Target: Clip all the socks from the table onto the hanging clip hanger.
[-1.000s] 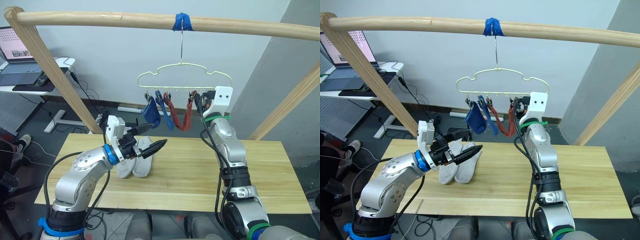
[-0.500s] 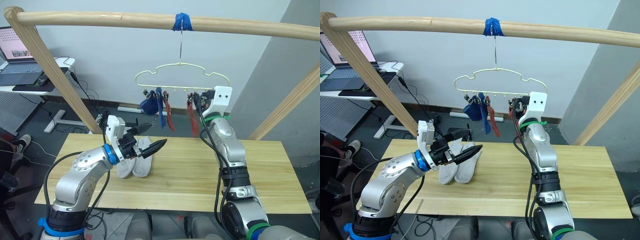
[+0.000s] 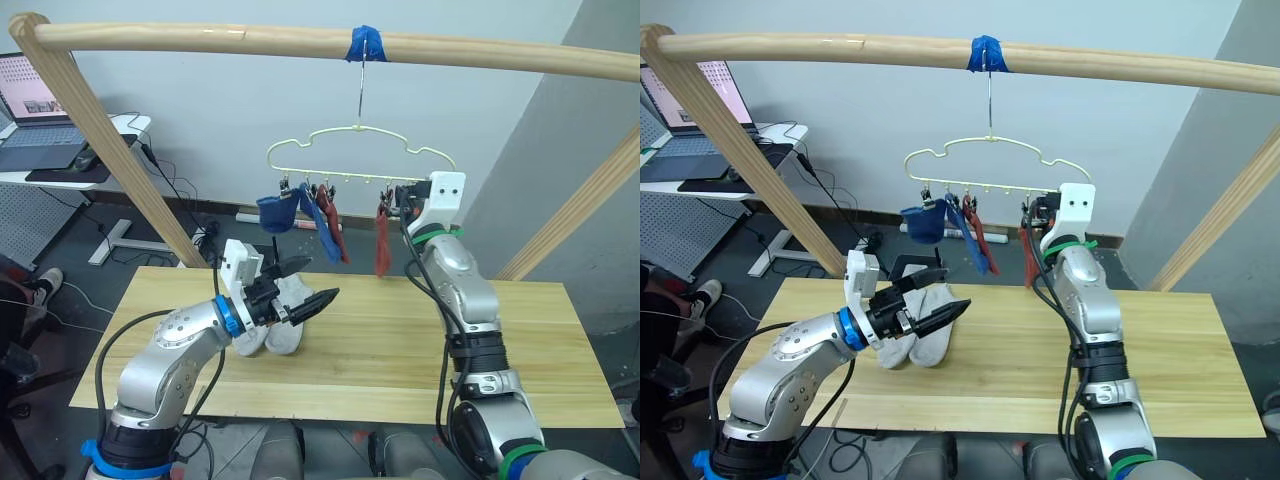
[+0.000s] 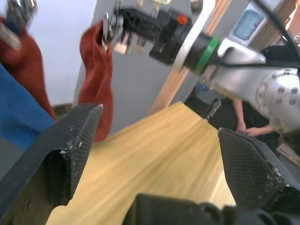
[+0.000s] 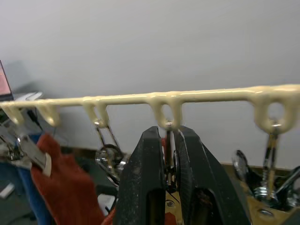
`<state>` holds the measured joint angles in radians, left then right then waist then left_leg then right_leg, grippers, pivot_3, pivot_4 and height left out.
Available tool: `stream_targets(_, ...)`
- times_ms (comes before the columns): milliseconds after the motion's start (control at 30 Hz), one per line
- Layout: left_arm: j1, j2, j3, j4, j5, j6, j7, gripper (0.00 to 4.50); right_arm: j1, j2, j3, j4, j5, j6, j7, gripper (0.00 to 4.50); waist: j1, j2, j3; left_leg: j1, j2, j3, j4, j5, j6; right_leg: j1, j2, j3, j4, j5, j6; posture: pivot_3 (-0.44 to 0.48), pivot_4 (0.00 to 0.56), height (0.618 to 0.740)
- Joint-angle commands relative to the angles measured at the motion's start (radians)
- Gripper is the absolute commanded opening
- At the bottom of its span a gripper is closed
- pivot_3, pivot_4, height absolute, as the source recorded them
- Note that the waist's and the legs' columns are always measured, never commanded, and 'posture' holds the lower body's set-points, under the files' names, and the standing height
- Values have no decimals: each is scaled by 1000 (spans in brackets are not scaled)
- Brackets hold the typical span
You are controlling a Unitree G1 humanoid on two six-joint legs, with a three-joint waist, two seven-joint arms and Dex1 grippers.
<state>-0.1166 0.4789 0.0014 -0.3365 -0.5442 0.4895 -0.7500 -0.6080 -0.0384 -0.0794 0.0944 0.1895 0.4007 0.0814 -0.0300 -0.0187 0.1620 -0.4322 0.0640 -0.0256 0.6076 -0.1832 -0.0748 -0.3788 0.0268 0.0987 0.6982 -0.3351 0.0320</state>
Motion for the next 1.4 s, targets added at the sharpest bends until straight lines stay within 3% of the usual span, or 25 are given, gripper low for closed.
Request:
stream_targets(33,9,32,-28,168,137,-38,50,4500,-6,-79,-9,-101,56,100,95,48,0,0,0,0,0,0,0,0,0,0,0,0,0,0,0,48,144,740)
stream_targets(200,-54,27,-57,451,302,-199,97,4500,11,-142,10,-164,91,191,155,48,-2,0,0,0,0,1,0,0,0,-1,0,1,0,0,0,25,137,740)
stream_targets(467,-224,-68,-89,777,381,-368,59,4500,23,-143,3,-199,94,238,147,48,0,0,0,-2,-1,1,1,0,0,-1,-1,0,-1,0,0,5,137,740)
stream_targets(600,-342,-118,-170,1000,497,-495,63,4500,27,-136,2,-222,97,261,134,48,-1,0,0,-2,0,1,0,0,0,-1,0,0,0,0,0,-35,145,740)
stream_targets(733,-438,-119,-259,1238,664,-553,169,4500,30,-136,-5,-246,101,280,120,48,-8,0,0,-2,-1,1,1,0,0,-1,0,0,-1,0,0,-59,145,740)
stream_targets(1033,-452,-148,-245,1322,667,-554,101,4500,41,-132,-25,-275,104,300,96,48,-23,0,-1,-1,-1,1,1,0,0,0,0,0,0,0,0,-80,146,740)
stream_targets(1400,-343,-125,-207,1073,591,-485,-61,1353,33,-123,-30,-256,114,295,89,48,-30,0,-1,-1,0,0,1,0,0,0,0,-1,0,0,0,-57,155,740)
